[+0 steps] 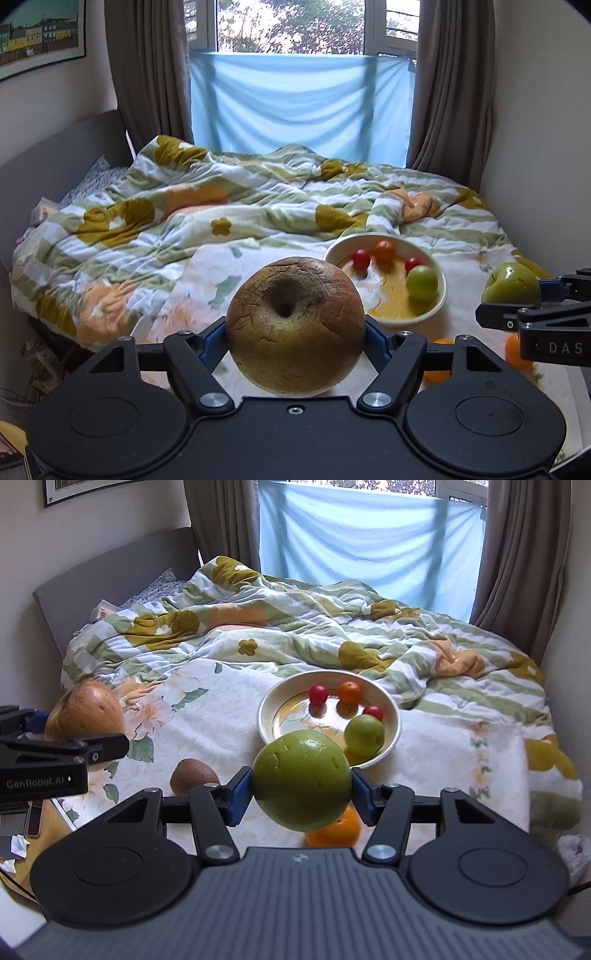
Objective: Organize fruits
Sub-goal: 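Carry both fruits to the bowl while the left tool drops the yellow apple in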
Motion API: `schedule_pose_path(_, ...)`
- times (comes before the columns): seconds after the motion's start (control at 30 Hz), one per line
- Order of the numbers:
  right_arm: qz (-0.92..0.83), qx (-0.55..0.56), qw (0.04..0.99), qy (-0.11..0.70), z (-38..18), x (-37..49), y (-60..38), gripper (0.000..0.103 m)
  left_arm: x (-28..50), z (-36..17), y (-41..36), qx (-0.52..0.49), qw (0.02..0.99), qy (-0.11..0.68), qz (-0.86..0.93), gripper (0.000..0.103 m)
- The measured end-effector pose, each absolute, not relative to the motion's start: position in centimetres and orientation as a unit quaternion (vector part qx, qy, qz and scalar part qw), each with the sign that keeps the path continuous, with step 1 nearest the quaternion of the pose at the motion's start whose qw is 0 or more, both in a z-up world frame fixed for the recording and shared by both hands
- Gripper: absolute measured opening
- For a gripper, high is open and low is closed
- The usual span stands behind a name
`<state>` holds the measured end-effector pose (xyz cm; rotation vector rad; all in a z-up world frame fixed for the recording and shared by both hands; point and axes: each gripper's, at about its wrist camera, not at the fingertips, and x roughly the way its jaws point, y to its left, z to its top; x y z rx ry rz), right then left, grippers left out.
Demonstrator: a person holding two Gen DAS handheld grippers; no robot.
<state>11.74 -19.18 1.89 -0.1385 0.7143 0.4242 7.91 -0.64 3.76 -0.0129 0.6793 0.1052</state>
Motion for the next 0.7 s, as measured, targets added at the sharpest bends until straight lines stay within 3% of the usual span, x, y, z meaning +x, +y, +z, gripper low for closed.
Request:
schedule_pose_path(0.33, 0.201, -0.067, 0.915, 0.344, 4.2, 15.9, -21.0, 0.071, 14.7, 4.3, -2.0, 0.014, 0.943, 0.332, 0.010, 0.077)
schedule_pose_path(0.7, 0.188, -0.045, 0.912, 0.362, 1.9, 22.9, -20.5, 0.071, 22.9, 0.0, -3.2, 0.057, 0.929, 0.364, -0.035, 0.077)
